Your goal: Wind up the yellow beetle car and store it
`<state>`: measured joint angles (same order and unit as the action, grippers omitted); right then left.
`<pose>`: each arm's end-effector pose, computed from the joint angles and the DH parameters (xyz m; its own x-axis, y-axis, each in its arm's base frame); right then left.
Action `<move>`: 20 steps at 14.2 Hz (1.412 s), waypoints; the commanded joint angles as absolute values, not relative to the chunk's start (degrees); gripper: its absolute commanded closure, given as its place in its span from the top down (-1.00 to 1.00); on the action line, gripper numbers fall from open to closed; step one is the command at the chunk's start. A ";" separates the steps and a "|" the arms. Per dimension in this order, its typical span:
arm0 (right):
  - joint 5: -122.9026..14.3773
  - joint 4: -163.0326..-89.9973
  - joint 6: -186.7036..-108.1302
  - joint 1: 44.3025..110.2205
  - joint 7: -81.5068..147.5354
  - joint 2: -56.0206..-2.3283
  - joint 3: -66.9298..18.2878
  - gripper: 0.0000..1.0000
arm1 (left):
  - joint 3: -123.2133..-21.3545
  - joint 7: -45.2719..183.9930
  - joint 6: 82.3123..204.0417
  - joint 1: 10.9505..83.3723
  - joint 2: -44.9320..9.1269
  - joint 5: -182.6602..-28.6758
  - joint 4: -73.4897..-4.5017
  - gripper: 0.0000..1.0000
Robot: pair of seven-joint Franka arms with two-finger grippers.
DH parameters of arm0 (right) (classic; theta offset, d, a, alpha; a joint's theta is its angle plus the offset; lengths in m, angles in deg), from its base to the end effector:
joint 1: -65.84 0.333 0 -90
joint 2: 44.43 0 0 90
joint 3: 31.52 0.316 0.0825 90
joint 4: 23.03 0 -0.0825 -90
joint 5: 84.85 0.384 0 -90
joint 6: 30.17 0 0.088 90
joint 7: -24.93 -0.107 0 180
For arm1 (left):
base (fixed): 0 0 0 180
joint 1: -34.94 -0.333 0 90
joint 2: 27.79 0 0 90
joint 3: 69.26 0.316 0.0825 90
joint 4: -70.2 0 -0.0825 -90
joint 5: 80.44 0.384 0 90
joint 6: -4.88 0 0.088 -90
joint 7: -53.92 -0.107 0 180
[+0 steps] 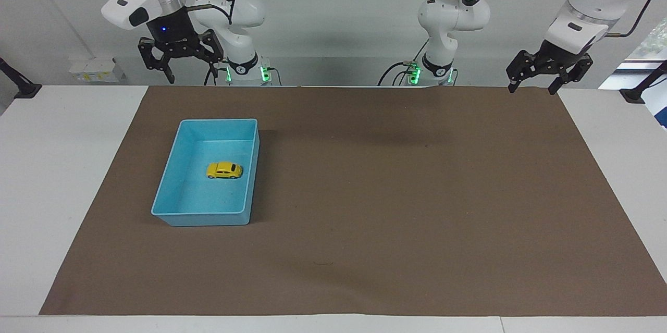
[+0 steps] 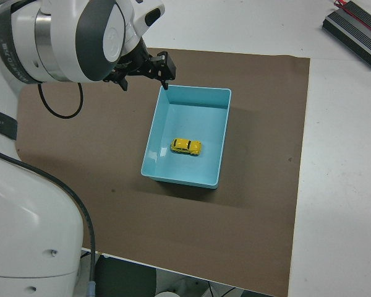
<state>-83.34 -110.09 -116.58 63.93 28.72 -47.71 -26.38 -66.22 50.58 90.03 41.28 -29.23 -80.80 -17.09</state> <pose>0.5289 0.0345 0.6739 0.9912 0.1239 0.0470 0.1248 -0.9920 -0.0180 0.5373 -0.0313 0.6530 0.9932 -0.1162 -0.0118 -0.1161 -0.9932 0.0083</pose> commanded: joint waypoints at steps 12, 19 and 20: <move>-81.86 -110.48 -116.13 63.29 27.92 -48.38 -26.16 1.00 | -66.53 51.19 88.99 41.01 -29.11 -80.00 -16.37 1.00; -81.86 -110.57 -116.04 66.89 28.00 -48.38 -28.88 1.00 | -66.53 51.19 88.99 41.01 -29.11 -80.00 -16.37 1.00; -81.86 -110.57 -116.04 66.98 28.00 -48.38 -28.97 1.00 | -66.53 51.19 88.91 41.01 -29.11 -80.00 -16.37 1.00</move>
<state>-83.30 -110.11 -116.58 66.00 28.72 -47.71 -28.00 -66.22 50.58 90.03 41.28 -29.23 -80.80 -17.09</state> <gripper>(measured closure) 0.000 0.000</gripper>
